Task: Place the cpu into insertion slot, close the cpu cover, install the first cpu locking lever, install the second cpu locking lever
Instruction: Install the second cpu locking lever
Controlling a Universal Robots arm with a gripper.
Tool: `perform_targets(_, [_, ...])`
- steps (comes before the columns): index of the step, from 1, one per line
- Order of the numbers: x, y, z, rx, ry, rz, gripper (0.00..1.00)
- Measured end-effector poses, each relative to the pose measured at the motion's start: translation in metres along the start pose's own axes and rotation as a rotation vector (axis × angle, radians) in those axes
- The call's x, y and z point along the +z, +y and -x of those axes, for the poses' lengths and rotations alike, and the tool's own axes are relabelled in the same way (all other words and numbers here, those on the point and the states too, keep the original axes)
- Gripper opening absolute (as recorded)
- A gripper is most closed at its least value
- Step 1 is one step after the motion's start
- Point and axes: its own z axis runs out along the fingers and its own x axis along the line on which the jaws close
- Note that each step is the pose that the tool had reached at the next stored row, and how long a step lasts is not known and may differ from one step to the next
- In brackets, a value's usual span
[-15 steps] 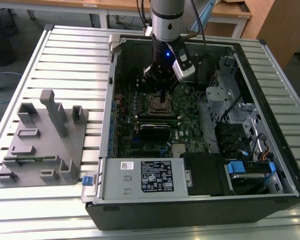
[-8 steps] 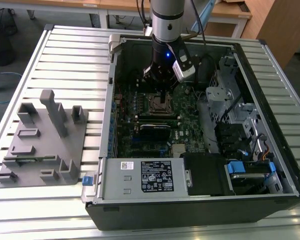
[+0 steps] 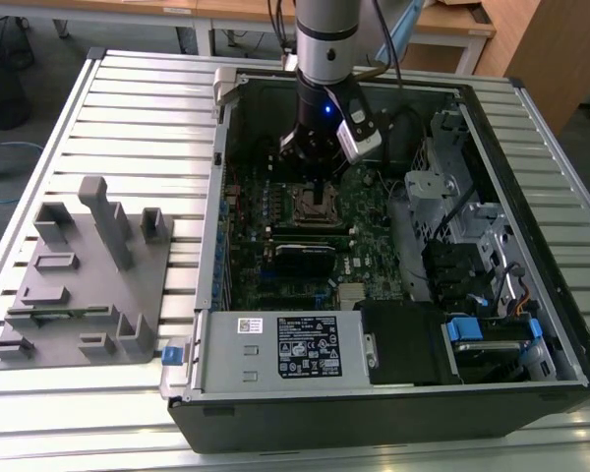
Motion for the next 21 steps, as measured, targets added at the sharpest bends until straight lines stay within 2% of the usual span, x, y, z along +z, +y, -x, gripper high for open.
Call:
perform_targets(4, [0.002, 0.0001, -0.0033, 0.0, 0.0001, -0.0023, 0.11])
perform_targets(12, [0.0037, -0.001, -0.0076, -0.001, 0.0004, -0.0121, 0.11])
perform_targets(21, [0.0054, -0.0014, -0.0131, -0.001, 0.0003, -0.0143, 0.11])
